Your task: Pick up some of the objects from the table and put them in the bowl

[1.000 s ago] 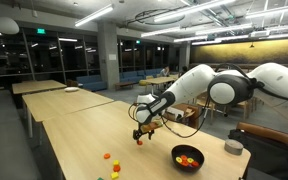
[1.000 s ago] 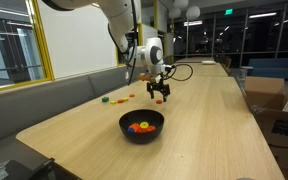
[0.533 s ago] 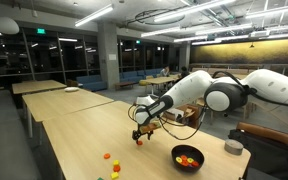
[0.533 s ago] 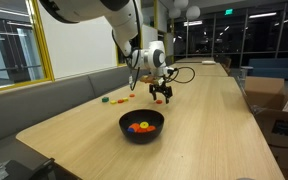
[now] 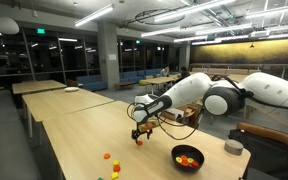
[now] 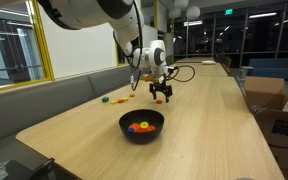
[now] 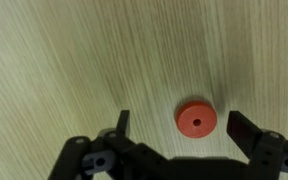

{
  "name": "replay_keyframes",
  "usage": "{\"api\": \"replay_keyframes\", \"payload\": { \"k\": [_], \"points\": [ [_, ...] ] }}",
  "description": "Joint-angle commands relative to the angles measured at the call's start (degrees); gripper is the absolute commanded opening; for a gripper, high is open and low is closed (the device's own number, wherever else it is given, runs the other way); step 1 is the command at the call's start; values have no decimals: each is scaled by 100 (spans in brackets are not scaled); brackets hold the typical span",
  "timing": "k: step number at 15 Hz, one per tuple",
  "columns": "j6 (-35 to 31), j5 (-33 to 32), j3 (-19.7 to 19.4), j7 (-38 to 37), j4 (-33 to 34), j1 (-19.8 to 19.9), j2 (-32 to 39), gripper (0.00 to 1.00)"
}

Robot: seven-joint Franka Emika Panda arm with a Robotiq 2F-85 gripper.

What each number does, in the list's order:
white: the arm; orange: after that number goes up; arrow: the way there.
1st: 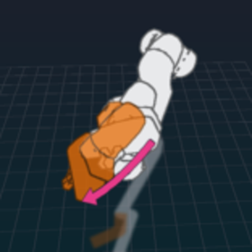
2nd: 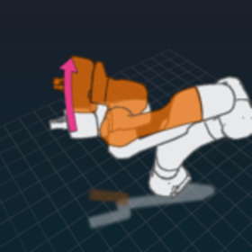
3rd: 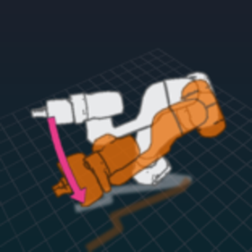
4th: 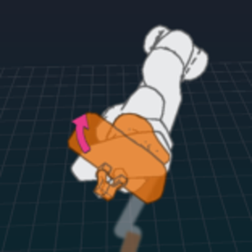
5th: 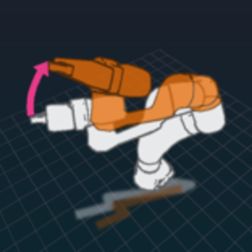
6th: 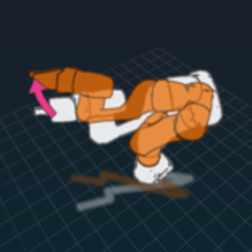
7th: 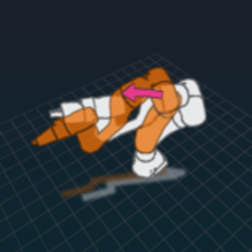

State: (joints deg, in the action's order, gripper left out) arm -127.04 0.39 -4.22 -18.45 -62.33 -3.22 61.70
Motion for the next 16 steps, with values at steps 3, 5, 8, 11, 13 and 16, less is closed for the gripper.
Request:
{"api": "replay_keyframes", "payload": {
  "k": [3, 5, 8, 11, 13, 16],
  "points": [
    [322, 135, 114, 85, 657, 87, 340, 100],
    [381, 157, 127, 85, 738, 89, 397, 100],
    [429, 170, 137, 84, 843, 88, 473, 100],
    [488, 175, 142, 87, 931, 92, 537, 100],
    [483, 151, 137, 124, 976, 88, 572, 75],
    [492, 144, 136, 140, 1045, 84, 608, 59]
  ]
}}
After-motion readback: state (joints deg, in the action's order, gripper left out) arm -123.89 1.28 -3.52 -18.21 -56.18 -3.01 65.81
